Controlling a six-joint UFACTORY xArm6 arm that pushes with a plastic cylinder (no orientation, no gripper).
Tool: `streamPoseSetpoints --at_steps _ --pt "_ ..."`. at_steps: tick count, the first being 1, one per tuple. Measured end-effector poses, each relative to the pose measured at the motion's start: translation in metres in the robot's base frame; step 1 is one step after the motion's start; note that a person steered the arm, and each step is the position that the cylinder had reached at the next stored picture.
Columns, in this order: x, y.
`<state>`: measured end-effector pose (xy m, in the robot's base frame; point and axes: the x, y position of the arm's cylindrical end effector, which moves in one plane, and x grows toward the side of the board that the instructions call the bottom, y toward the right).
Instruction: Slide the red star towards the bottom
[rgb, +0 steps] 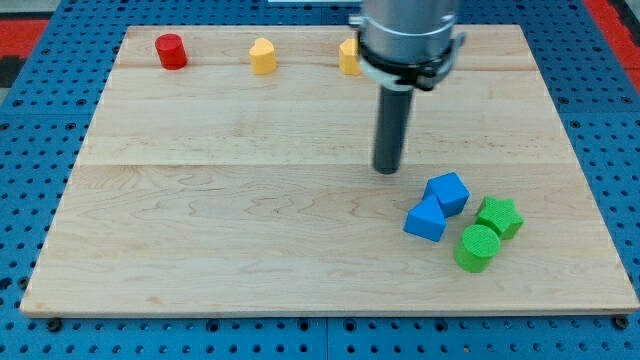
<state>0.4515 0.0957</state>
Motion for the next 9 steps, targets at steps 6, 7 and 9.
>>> streamPoseSetpoints --at_steps 6,7,9 --pt "-0.179 0.117" --pt "-0.24 0.098" --pt "-0.192 -0.017"
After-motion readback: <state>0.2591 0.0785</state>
